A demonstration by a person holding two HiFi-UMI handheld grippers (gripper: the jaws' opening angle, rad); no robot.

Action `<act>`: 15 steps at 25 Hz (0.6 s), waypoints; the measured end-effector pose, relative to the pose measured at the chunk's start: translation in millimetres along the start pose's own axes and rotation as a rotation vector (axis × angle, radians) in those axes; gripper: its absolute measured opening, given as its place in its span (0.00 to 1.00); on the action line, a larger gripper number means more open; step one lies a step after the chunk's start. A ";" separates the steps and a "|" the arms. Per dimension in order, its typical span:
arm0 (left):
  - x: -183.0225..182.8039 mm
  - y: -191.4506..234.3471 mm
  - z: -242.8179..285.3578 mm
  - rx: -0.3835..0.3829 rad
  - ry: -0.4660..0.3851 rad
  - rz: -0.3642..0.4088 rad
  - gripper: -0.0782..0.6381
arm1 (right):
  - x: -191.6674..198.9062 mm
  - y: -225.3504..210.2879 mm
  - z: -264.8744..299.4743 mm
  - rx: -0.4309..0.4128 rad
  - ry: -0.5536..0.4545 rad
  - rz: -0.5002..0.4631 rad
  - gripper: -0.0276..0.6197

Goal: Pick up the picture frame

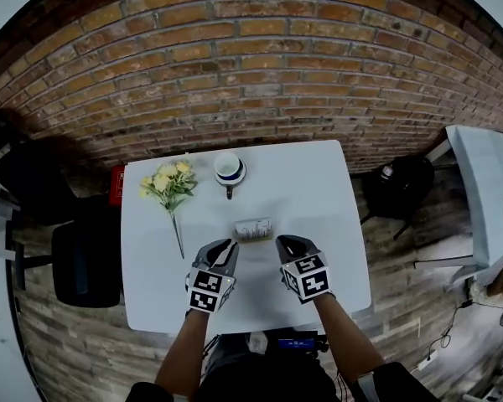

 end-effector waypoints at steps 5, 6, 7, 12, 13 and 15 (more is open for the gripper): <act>7.8 5.6 20.2 -0.014 0.032 -0.010 0.27 | 2.0 -5.5 20.3 -0.019 0.001 0.005 0.13; 9.4 6.2 24.5 -0.016 0.038 -0.010 0.28 | 2.7 -6.6 24.5 -0.024 0.001 0.005 0.15; 11.7 6.6 28.8 -0.019 0.048 -0.011 0.29 | 3.3 -7.4 28.2 -0.031 0.002 0.004 0.17; 26.2 9.0 44.7 -0.025 0.098 -0.021 0.30 | 0.2 -9.0 37.7 -0.071 -0.026 -0.006 0.19; 28.5 9.1 46.6 -0.024 0.103 -0.025 0.30 | 0.1 -7.7 37.8 -0.085 -0.028 -0.012 0.21; 31.7 9.5 50.5 -0.025 0.104 -0.028 0.30 | 3.7 -4.8 38.8 -0.112 -0.026 -0.016 0.24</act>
Point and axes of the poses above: the fingertips, and each gripper's own axes: z forward along the fingers, y to its left, x out of its underside, the point moved 1 cm from there along -z, backward along the fingers
